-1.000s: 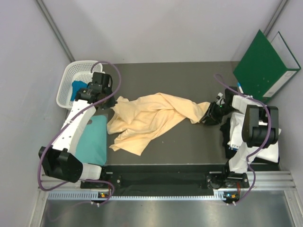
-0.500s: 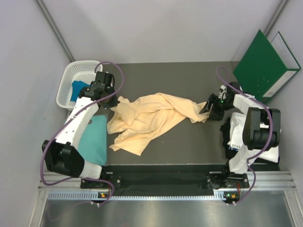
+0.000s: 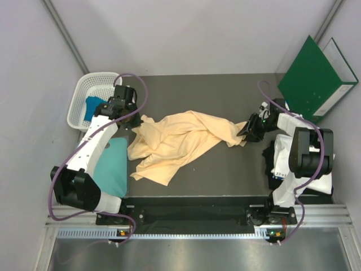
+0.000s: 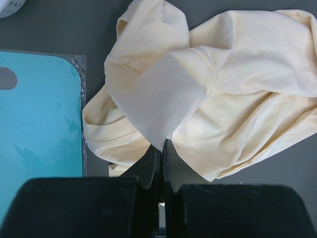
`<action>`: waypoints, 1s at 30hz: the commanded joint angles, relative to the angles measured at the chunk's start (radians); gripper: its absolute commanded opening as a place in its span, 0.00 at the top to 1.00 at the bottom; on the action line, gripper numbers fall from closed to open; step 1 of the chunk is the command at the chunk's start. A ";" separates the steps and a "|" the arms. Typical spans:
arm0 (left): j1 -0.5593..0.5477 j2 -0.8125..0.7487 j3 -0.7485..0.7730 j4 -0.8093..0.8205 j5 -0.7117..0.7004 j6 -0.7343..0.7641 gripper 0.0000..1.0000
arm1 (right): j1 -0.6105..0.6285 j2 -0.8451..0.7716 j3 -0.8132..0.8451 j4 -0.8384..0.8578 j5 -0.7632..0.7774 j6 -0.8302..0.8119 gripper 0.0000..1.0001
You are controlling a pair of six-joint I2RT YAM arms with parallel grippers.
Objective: Fold and stack the t-shirts
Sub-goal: Flatten out the tshirt
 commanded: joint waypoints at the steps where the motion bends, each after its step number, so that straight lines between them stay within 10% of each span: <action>1: 0.005 0.007 0.016 0.024 0.007 -0.004 1.00 | 0.014 0.027 0.009 0.093 -0.064 0.035 0.78; 6: 0.005 0.005 0.057 0.010 -0.022 -0.005 1.00 | 0.015 0.018 0.066 0.086 -0.118 0.050 1.00; 18: 0.011 0.126 0.320 -0.013 -0.082 0.032 1.00 | 0.011 -0.026 0.035 0.546 -0.337 0.407 1.00; 30: 0.013 0.082 0.659 -0.125 -0.272 0.064 1.00 | 0.014 -0.245 0.353 0.045 -0.055 0.090 1.00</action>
